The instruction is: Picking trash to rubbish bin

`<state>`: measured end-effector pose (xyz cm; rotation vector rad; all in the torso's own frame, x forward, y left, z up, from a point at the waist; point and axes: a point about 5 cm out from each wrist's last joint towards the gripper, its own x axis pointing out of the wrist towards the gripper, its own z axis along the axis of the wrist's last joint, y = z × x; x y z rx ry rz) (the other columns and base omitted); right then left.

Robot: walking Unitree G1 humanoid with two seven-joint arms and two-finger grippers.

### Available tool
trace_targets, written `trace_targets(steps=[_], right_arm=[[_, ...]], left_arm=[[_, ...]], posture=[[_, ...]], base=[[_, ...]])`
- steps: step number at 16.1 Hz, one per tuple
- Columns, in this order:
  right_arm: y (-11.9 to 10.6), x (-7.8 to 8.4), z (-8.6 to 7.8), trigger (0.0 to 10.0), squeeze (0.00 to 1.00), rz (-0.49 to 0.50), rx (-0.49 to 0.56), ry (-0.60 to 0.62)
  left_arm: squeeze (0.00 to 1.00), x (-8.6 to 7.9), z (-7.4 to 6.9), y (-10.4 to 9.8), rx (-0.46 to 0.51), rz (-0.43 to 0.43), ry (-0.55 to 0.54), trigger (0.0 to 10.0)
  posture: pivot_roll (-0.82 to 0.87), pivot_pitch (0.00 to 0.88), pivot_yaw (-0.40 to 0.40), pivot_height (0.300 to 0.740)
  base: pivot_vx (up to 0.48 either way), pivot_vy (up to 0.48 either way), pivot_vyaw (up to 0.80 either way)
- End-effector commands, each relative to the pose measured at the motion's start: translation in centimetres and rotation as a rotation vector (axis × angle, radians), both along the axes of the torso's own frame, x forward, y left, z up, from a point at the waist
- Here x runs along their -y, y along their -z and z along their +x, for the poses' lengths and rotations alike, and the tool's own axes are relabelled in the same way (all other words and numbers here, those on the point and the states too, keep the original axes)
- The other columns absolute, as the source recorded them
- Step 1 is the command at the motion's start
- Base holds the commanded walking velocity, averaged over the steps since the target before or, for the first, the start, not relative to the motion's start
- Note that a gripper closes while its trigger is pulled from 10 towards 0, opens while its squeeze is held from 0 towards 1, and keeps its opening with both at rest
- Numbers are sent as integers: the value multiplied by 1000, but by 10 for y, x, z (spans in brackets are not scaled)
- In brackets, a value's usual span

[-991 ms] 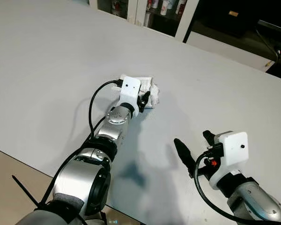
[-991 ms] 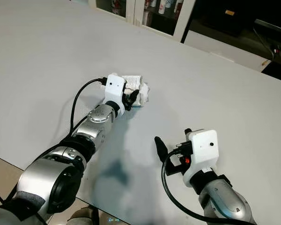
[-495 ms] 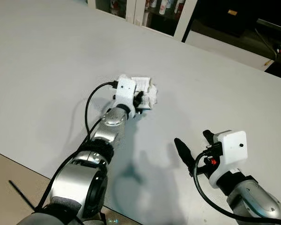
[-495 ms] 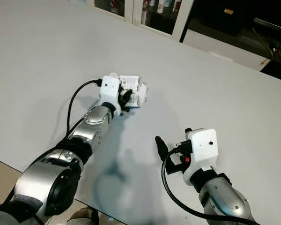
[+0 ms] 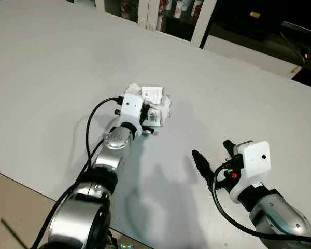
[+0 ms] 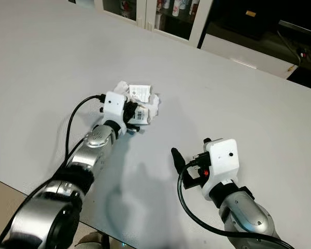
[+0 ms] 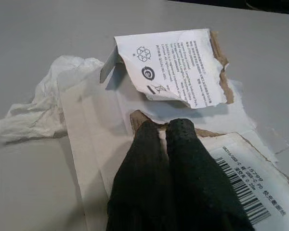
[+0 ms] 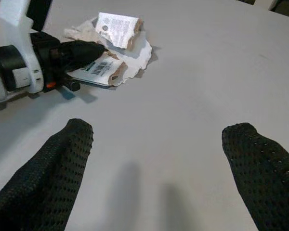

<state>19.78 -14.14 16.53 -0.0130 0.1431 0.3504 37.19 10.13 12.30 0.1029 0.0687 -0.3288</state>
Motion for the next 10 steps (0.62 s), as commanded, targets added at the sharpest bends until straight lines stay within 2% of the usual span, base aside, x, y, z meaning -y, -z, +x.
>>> trace_targets(steps=[1,2,3,4,10], right_arm=[[1,2,1,10000,0,-11,7,-4],[1,2,2,10000,0,-12,10,-6],[1,2,3,10000,0,-14,13,-9],[1,2,4,10000,0,-16,16,-11],[0,4,8,10000,0,-24,30,-13]], left_arm=[[0,-13,-23,52,-229,45,-21,0],[31,-13,-24,51,-219,46,-14,0],[1000,-13,-24,50,-220,44,-20,8902],[1000,-13,-24,49,-222,36,-26,10000],[1000,-10,-23,33,-200,54,23,10000]], posture=[[30,195,-131,740],[33,193,-132,740],[35,189,-133,740],[37,185,-133,740],[42,170,-130,740]], base=[[0,0,0],[0,0,0],[0,0,0],[0,0,0],[0,0,0]])
